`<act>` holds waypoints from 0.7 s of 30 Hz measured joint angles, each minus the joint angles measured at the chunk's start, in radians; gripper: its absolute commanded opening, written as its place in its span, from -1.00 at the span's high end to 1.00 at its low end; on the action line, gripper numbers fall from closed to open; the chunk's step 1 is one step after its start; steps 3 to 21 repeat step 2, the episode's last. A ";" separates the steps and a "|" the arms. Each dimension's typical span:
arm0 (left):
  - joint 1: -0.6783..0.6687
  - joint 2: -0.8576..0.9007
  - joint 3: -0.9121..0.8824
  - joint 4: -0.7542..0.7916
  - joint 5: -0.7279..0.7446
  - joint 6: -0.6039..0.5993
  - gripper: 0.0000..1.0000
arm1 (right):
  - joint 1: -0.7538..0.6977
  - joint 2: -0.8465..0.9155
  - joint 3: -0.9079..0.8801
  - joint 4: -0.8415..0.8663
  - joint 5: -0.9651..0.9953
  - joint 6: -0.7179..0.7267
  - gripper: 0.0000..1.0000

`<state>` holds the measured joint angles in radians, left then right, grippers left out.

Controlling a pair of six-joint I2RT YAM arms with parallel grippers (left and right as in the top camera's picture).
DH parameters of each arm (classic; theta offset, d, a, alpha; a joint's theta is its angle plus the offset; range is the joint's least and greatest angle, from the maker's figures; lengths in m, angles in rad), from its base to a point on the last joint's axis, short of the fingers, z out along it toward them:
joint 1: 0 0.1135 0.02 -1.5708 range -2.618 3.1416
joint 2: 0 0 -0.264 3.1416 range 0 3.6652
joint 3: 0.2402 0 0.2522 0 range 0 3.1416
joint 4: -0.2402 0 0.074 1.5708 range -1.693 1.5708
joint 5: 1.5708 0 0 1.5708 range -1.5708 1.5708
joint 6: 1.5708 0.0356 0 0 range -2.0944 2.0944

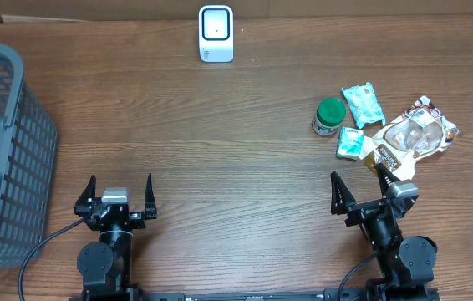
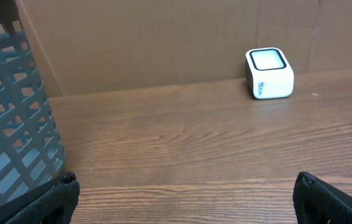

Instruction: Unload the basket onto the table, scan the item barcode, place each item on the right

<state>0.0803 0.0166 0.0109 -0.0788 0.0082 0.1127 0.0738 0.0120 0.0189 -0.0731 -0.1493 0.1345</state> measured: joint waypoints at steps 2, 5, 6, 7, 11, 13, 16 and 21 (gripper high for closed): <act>0.000 0.000 0.000 0.000 0.000 0.000 -0.99 | 0.000 0.000 0.000 0.001 0.000 0.000 -1.00; 0.000 0.000 0.000 0.000 0.000 0.000 -0.99 | 0.000 0.000 0.000 0.001 0.000 0.000 -1.00; 0.000 0.000 0.000 0.000 0.000 0.000 -0.99 | 0.000 0.000 0.000 0.001 0.000 0.000 -1.00; 0.000 0.000 0.000 0.000 0.000 0.000 -0.99 | 0.000 0.000 0.000 0.001 0.000 0.000 -1.00; 0.000 0.000 0.000 0.000 0.000 0.000 -0.99 | 0.000 0.000 0.000 0.001 0.000 0.000 -1.00; 0.000 0.000 0.000 0.000 0.000 0.000 -0.99 | 0.000 0.000 0.000 0.001 0.000 0.000 -1.00; 0.000 0.000 0.000 0.000 0.000 0.000 -0.99 | 0.000 0.000 0.000 0.001 0.000 0.000 -1.00; 0.000 0.000 0.000 0.000 0.000 0.000 -0.99 | 0.000 0.000 0.000 0.001 0.000 0.000 -1.00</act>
